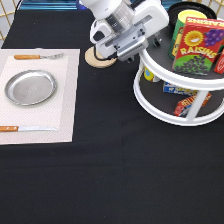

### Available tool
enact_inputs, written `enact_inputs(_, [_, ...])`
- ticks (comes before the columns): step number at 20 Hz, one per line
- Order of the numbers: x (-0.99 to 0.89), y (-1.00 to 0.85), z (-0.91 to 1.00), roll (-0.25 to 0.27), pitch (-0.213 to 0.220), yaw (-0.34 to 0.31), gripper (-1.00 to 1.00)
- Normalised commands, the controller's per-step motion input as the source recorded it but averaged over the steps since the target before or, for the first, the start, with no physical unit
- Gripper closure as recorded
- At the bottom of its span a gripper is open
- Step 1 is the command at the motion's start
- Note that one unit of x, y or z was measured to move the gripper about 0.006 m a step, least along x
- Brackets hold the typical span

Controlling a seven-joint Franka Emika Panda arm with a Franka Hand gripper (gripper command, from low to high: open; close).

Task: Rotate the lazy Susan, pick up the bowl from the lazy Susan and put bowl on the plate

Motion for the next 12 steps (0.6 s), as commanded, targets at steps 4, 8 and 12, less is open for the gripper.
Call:
enact_inputs(4, [0.68, -0.16, 0.0, -0.003, -0.007, 0.037, -1.0])
enact_inputs(8, [0.07, -0.04, 0.41, -0.036, -0.031, 0.033, -1.0])
enact_inputs(12, [-0.33, 0.0, 0.7, -0.009, -0.026, 0.017, -1.0])
